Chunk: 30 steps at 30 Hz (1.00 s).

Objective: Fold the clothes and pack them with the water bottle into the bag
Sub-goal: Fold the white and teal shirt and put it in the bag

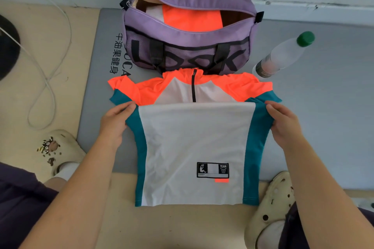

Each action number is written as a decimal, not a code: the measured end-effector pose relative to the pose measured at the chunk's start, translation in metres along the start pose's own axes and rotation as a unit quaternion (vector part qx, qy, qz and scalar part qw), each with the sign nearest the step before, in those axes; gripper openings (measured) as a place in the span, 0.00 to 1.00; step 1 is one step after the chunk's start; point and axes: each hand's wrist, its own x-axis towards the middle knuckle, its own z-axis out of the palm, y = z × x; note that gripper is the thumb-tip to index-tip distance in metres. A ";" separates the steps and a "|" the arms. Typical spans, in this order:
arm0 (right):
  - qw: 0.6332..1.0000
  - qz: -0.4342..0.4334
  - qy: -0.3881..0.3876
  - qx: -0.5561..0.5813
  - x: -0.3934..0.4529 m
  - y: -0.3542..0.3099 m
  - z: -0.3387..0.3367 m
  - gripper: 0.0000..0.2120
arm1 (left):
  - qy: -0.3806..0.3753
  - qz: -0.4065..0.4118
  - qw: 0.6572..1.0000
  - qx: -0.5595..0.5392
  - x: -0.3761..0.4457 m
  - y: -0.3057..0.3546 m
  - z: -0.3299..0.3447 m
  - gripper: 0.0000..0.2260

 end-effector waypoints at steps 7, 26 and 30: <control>0.923 -0.075 0.050 -0.374 0.010 -0.017 0.006 0.08 | -0.007 0.054 0.974 0.222 0.009 0.012 -0.001 0.10; 0.922 -0.008 0.016 -0.386 0.009 -0.018 -0.005 0.06 | 0.024 0.049 0.966 0.251 0.011 0.014 -0.016 0.05; 0.910 -0.019 0.027 -0.413 0.010 -0.010 -0.008 0.05 | 0.014 0.071 0.954 0.291 0.015 0.005 -0.020 0.05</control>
